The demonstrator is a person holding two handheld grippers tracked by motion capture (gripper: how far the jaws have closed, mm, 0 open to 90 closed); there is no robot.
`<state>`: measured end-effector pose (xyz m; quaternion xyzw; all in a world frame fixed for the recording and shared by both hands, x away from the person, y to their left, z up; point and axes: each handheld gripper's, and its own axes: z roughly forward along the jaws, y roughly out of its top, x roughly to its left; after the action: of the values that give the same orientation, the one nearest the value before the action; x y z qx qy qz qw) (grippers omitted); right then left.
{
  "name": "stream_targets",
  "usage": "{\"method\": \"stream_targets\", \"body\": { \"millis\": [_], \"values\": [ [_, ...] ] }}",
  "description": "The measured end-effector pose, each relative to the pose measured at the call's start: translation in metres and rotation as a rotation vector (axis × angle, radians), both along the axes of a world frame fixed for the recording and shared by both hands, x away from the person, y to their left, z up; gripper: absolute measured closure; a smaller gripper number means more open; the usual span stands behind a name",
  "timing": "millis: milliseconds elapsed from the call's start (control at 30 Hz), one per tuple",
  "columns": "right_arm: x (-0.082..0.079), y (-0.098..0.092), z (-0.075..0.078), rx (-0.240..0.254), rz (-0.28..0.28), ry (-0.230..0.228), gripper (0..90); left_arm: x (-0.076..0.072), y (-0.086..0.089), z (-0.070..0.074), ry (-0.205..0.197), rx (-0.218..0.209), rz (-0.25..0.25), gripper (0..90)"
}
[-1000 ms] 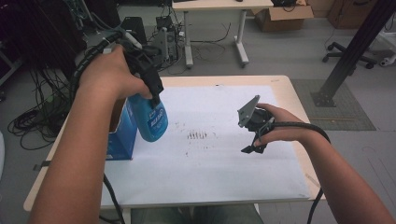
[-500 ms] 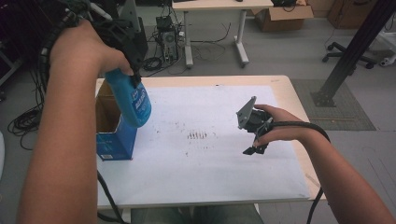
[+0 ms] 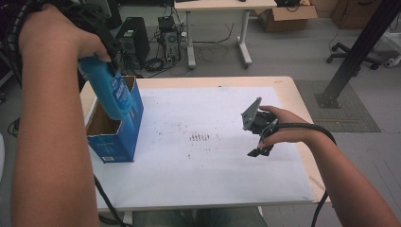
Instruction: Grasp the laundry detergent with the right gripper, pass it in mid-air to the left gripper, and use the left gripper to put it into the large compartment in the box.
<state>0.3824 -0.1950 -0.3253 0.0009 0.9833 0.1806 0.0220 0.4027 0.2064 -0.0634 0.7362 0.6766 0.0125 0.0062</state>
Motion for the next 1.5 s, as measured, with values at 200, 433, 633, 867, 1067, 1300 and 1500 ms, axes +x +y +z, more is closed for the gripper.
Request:
{"method": "stream_targets", "body": {
  "millis": [200,433,633,867,1067,1300,1500],
  "values": [
    [0.003,-0.001,-0.003,0.002,-0.012,0.012,3.3,0.003,0.015,0.0,0.0,0.011,0.054,38.1],
    [0.004,0.0,-0.005,0.004,-0.023,0.022,3.4,0.008,0.035,-0.004,-0.006,0.017,0.094,38.1],
    [0.006,0.001,-0.005,0.008,-0.03,0.026,3.3,0.015,0.043,-0.012,-0.001,0.028,0.094,38.1],
    [0.008,0.002,-0.007,0.005,-0.034,0.029,3.4,0.022,0.049,-0.029,0.002,0.026,0.089,38.1],
    [0.009,0.003,-0.009,0.003,-0.036,0.035,3.4,0.029,0.05,-0.042,0.005,0.042,0.079,38.1],
    [0.009,0.004,-0.011,0.002,-0.037,0.038,3.4,0.033,0.052,-0.055,0.016,0.04,0.077,38.1],
    [0.009,0.003,-0.011,0.004,-0.038,0.038,3.4,0.033,0.058,-0.07,0.019,0.032,0.081,38.1]
  ]
}}
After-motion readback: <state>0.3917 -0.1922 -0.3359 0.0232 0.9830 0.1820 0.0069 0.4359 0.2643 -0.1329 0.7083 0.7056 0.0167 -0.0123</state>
